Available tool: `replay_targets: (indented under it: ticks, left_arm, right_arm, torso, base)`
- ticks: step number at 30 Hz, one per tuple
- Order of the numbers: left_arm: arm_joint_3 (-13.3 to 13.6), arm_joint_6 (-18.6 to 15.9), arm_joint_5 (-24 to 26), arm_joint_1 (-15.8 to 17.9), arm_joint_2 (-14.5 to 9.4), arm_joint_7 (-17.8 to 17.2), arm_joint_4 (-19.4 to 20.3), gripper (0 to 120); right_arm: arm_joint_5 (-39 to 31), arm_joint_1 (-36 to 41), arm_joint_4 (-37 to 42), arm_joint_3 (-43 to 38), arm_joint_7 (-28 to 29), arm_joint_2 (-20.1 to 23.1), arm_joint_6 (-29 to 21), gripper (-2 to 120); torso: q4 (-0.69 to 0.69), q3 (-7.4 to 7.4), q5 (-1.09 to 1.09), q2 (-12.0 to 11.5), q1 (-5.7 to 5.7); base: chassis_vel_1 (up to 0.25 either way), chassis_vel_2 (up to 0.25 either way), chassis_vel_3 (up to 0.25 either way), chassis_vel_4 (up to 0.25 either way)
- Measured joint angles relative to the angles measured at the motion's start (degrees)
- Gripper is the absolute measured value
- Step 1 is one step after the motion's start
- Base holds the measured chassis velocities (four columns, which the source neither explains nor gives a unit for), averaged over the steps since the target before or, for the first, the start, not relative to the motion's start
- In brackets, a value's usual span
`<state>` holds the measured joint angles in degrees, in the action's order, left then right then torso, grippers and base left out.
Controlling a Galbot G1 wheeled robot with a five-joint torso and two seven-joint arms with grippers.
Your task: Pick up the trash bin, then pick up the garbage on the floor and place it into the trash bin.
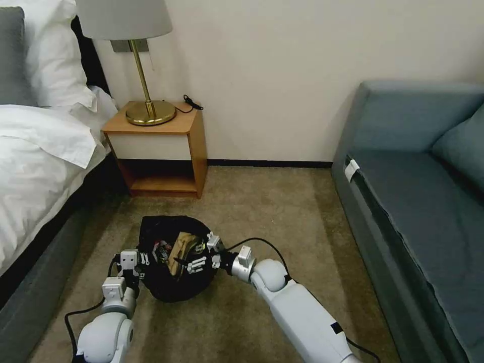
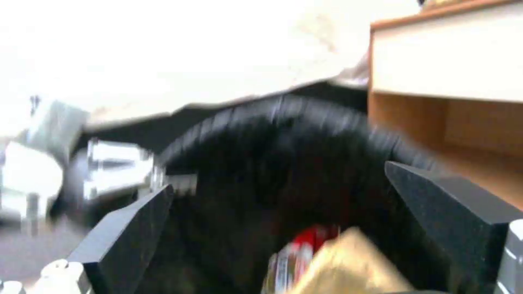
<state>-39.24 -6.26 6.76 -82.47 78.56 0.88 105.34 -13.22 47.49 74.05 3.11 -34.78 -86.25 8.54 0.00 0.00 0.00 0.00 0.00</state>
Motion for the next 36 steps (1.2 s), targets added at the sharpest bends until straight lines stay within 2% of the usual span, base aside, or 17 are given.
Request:
replay_targets:
  ticks: [4, 5, 7, 9, 10, 13, 14, 16, 17, 18, 19, 23, 24, 28, 29, 31, 36]
  left_arm:
    - [-0.34, 0.05, 1.03, -0.41, 0.02, -0.58, 0.27, 1]
    - [-0.34, 0.05, 1.03, -0.41, 0.02, -0.58, 0.27, 1]
    - [-0.54, -0.64, 3.6, -0.43, 0.07, -1.49, 0.85, 1]
    - [-0.52, -1.89, 6.96, -0.3, 0.27, -3.45, 1.29, 1]
    - [-0.52, -1.89, 6.96, -0.3, 0.27, -3.45, 1.29, 1]
    - [-0.44, -3.78, 11.0, 1.1, 1.52, -9.82, 1.68, 1]
    - [-0.44, -3.78, 11.0, 1.1, 1.52, -9.82, 1.68, 1]
    - [0.2, -5.67, 15.97, 2.76, 3.06, -16.49, 2.57, 1]
    - [0.38, -6.24, 17.5, 3.23, 3.44, -18.23, 2.86, 1]
    - [0.57, -7.27, 20.47, 4.08, 4.03, -21.27, 3.4, 1]
    - [0.57, -7.27, 20.47, 4.08, 4.03, -21.27, 3.4, 1]
    - [0.46, -10.38, 32.06, 6.89, 4.81, -30.73, 4.5, 1]
    - [0.46, -10.38, 32.06, 6.89, 4.81, -30.73, 4.5, 1]
    - [-0.51, -14.15, 45.92, 9.03, 4.59, -42.17, 5.27, 1]
    - [-0.51, -14.15, 45.92, 9.03, 4.59, -42.17, 5.27, 1]
    - [-0.55, -15.24, 49.9, 9.3, 4.15, -44.57, 5.31, 1]
    - [-0.33, -17.25, 52.37, 10.64, 3.14, -46.28, 3.46, 1]
  right_arm:
    - [-8.5, 1.83, 3.22, -2.97, 1.5, -0.68, -2.11, 100]
    - [-8.5, 1.83, 3.22, -2.97, 1.5, -0.68, -2.11, 100]
    - [-14.03, 3.07, 4.69, -5.64, 4.83, -1.17, -3.71, 100]
    - [-17.14, 3.69, 5.28, -8.68, 8.09, -1.59, -4.4, 100]
    - [-17.14, 3.69, 5.28, -8.68, 8.09, -1.59, -4.4, 100]
    - [-23.39, 4.64, 7.15, -12.67, 14.63, -1.63, -6.69, 100]
    - [-23.39, 4.64, 7.15, -12.67, 14.63, -1.63, -6.69, 100]
    - [-30.76, 5.82, 10.33, -14.69, 19.92, -1.58, -10.07, 100]
    - [-32.02, 6.17, 11.23, -15.33, 20.85, -1.64, -10.74, 100]
    - [-32.61, 6.62, 12.23, -16.37, 21.61, -1.8, -11.25, 100]
    - [-32.61, 6.62, 12.23, -16.37, 21.61, -1.8, -11.25, 100]
    - [-31.38, 8.65, 14.3, -19.02, 22.11, -2.34, -11.77, 100]
    - [-31.38, 8.65, 14.3, -19.02, 22.11, -2.34, -11.77, 100]
    - [-30.28, 10.94, 15.6, -21.03, 21.97, -3.17, -11.94, 100]
    - [-30.28, 10.94, 15.6, -21.03, 21.97, -3.17, -11.94, 100]
    - [-29.04, 11.97, 16.01, -22.03, 21.7, -3.92, -11.93, 100]
    - [-27.25, 13.64, 17.62, -23.15, 21.29, -4.61, -11.88, 100]
  torso:
    - [0.0, 0.0, 0.0, 0.0, 0.0]
    - [0.0, 0.0, 0.0, 0.0, 0.0]
    - [0.0, 0.0, 0.01, 0.0, 0.0]
    - [0.0, 0.0, 0.0, 0.0, 0.0]
    - [0.0, 0.0, 0.0, 0.0, 0.0]
    - [-0.01, 0.0, 0.0, 0.0, 0.0]
    - [-0.01, 0.0, 0.0, 0.0, 0.0]
    - [-0.01, 0.0, 0.0, 0.0, 0.0]
    - [-0.01, 0.0, 0.0, 0.0, 0.0]
    - [-0.01, 0.0, 0.0, 0.0, 0.0]
    - [-0.01, 0.0, 0.0, 0.0, 0.0]
    - [-0.01, 0.0, 0.01, 0.0, 0.0]
    - [-0.01, 0.0, 0.01, 0.0, 0.0]
    - [0.0, 0.0, 0.0, 0.0, 0.0]
    - [0.0, 0.0, 0.0, 0.0, 0.0]
    - [0.0, 0.0, -0.01, 0.0, 0.0]
    - [0.0, 0.0, -0.01, 0.0, 0.0]
  base:
    - [0.0, 0.0, 0.0, 0.0]
    - [0.0, 0.0, 0.0, 0.0]
    - [0.0, 0.0, 0.0, 0.0]
    - [0.0, 0.0, 0.0, 0.0]
    - [0.0, 0.0, 0.0, 0.0]
    - [0.0, 0.0, 0.0, 0.0]
    - [0.0, 0.0, 0.0, 0.0]
    - [0.0, 0.0, 0.0, 0.0]
    - [0.0, 0.0, 0.0, 0.0]
    - [0.0, 0.0, 0.0, 0.0]
    - [0.0, 0.0, 0.0, 0.0]
    - [0.0, 0.0, 0.0, 0.0]
    - [0.0, 0.0, 0.0, 0.0]
    - [0.0, 0.0, 0.0, 0.0]
    - [0.0, 0.0, 0.0, 0.0]
    - [0.0, 0.0, 0.0, 0.0]
    - [0.0, 0.0, 0.0, 0.0]
